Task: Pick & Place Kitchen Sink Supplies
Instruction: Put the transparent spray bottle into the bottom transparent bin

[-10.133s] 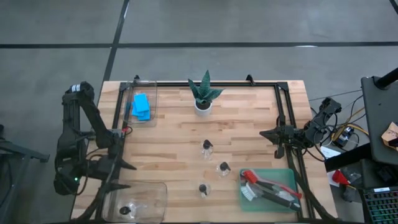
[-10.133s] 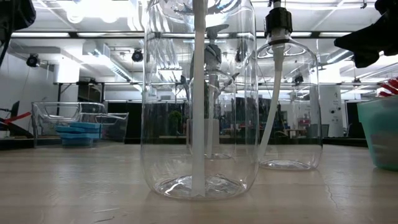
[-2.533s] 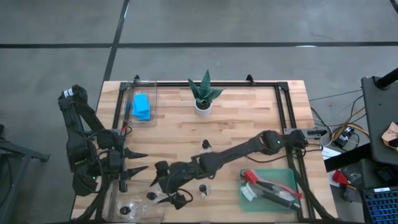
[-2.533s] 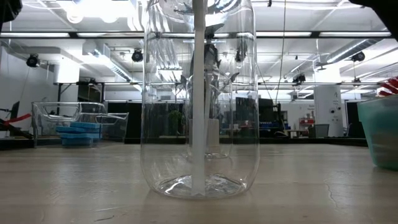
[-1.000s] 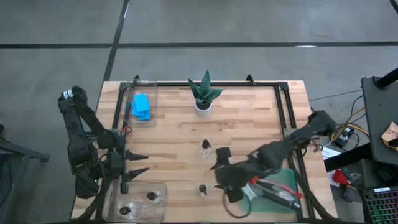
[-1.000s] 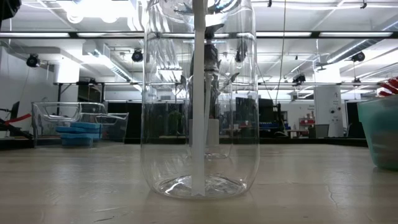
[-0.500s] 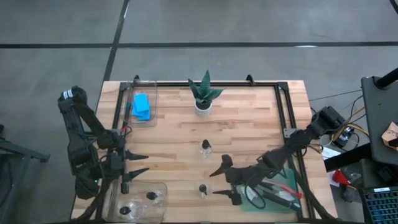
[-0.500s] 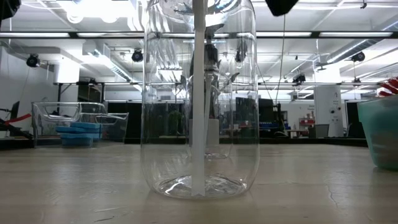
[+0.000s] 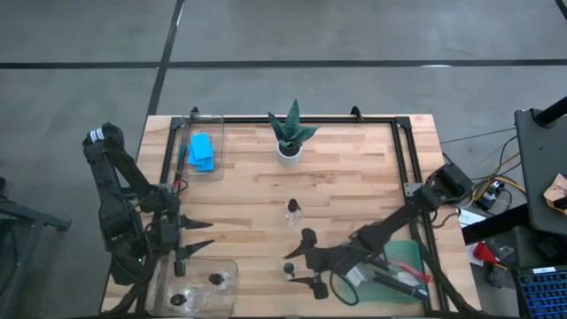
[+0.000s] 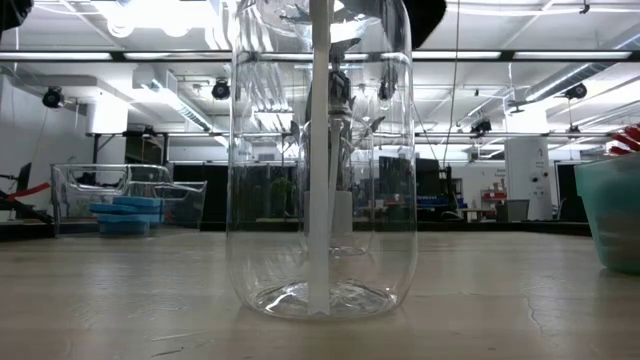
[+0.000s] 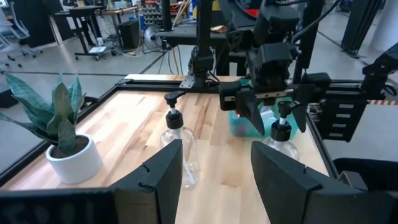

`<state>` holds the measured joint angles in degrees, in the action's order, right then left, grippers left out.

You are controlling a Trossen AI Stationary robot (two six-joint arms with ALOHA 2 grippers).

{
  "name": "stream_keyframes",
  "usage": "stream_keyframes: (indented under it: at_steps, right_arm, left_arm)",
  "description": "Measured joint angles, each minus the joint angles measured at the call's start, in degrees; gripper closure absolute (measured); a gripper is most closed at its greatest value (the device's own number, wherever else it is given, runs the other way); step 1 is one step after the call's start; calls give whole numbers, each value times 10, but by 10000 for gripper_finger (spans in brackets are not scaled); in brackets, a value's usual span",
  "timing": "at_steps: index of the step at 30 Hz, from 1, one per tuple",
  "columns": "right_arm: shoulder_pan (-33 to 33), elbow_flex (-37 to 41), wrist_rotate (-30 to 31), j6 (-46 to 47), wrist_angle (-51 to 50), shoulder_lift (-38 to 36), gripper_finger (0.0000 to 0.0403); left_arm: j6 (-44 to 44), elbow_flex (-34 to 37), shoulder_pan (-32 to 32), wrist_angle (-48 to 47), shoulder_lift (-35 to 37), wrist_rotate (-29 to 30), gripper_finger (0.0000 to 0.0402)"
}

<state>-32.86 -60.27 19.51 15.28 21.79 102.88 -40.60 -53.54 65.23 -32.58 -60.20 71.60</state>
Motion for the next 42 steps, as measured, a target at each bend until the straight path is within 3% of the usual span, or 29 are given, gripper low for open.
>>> stream_keyframes:
  at_steps: [9, 22, 33, 42]
  right_arm:
    - [10, -15, 0, 0, -1, 23, 139]
    - [13, -13, 0, -12, -1, 18, 271]
    - [49, -48, -9, -71, -11, -3, 261]
    - [86, -130, -42, -131, -80, -16, 273]
  left_arm:
    - [-6, 4, 0, 7, -6, -6, 218]
    - [-1, 4, -4, 19, -55, 30, 147]
    - [9, 4, -14, 50, -59, 28, 140]
    - [15, 4, -51, 52, -73, 8, 57]
